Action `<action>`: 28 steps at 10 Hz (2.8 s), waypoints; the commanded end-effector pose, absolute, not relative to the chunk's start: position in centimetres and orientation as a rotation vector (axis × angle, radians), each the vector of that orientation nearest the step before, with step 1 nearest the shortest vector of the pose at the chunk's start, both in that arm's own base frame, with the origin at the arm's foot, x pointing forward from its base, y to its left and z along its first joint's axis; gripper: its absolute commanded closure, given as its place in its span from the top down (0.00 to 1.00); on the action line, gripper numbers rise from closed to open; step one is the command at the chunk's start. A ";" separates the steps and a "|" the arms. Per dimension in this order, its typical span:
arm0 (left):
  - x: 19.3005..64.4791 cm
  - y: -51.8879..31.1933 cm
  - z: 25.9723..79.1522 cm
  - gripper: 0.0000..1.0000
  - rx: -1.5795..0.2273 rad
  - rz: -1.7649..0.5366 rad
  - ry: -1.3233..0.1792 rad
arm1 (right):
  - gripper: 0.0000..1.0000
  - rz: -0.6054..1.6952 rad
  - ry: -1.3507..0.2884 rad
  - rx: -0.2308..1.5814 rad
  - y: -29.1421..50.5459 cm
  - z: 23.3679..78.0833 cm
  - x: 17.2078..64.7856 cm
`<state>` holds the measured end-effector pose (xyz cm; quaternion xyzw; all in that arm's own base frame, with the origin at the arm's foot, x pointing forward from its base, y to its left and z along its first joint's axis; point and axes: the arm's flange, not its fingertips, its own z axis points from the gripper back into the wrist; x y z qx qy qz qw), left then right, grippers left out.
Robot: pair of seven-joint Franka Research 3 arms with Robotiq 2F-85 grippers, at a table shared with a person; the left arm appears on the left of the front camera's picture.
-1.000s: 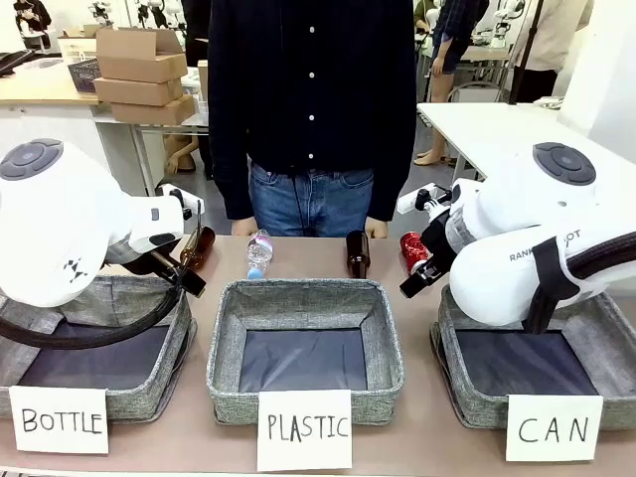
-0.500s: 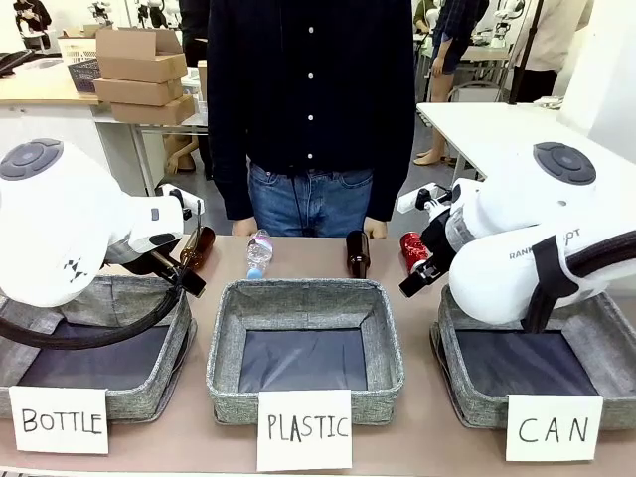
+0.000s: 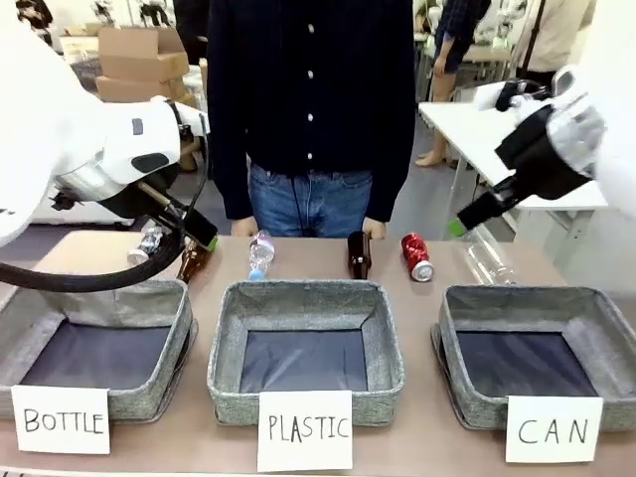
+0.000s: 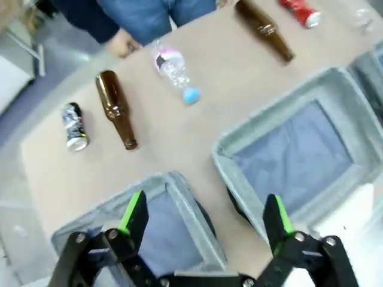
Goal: Sort the can waste into the basket.
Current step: Pick up the can waste from the table and place it in the right Fabric basket.
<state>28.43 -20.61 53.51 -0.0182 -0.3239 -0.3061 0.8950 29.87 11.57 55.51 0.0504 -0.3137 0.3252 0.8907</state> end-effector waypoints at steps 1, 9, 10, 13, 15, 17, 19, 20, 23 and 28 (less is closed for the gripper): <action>31.9 -19.5 50.9 1.00 -0.068 -0.595 -0.650 | 1.00 0.597 -0.622 0.161 12.8 52.9 32.4; 33.7 -6.1 52.4 1.00 -1.227 -0.180 -0.519 | 1.00 -0.047 -0.088 1.352 1.5 52.1 35.3; 34.7 -3.9 51.0 1.00 -1.299 -0.109 -0.506 | 1.00 -0.092 -0.123 1.403 -0.2 51.2 35.5; 36.0 -1.2 49.0 1.00 -1.368 -0.019 -0.521 | 1.00 -0.228 -0.416 1.406 -3.7 49.7 34.4; 36.1 0.6 49.6 1.00 -1.411 -0.008 -0.520 | 1.00 0.025 -0.232 1.325 -3.0 49.8 35.1; 36.1 0.6 49.6 1.00 -1.411 -0.008 -0.520 | 1.00 0.025 -0.232 1.325 -3.0 49.8 35.1; 36.1 0.6 49.6 1.00 -1.411 -0.008 -0.520 | 1.00 0.025 -0.232 1.325 -3.0 49.8 35.1; 36.1 0.6 49.6 1.00 -1.411 -0.008 -0.520 | 1.00 0.025 -0.232 1.325 -3.0 49.8 35.1; 36.1 0.6 49.6 1.00 -1.411 -0.008 -0.520 | 1.00 0.025 -0.232 1.325 -3.0 49.8 35.1; 38.3 -1.5 50.5 1.00 -1.154 0.005 -0.403 | 1.00 0.025 -0.232 1.325 -3.0 49.8 35.1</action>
